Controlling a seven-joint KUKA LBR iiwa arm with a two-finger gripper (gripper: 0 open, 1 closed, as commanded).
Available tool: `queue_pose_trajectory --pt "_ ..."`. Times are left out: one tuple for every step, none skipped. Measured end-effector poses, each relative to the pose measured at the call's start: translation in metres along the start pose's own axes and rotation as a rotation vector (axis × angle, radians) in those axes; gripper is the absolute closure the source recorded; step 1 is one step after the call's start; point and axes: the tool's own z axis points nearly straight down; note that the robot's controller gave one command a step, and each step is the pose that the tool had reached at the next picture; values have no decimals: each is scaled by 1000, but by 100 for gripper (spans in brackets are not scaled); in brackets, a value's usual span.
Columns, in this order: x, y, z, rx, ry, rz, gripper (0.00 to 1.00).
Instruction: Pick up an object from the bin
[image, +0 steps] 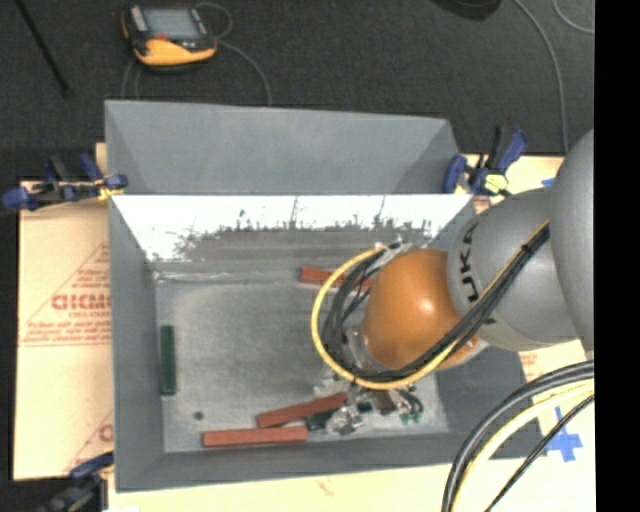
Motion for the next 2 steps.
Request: queue_pose_trajectory --pt "1 0 -4 -1 0 0 100" --pt "3 1 -26 -3 6 2 100"
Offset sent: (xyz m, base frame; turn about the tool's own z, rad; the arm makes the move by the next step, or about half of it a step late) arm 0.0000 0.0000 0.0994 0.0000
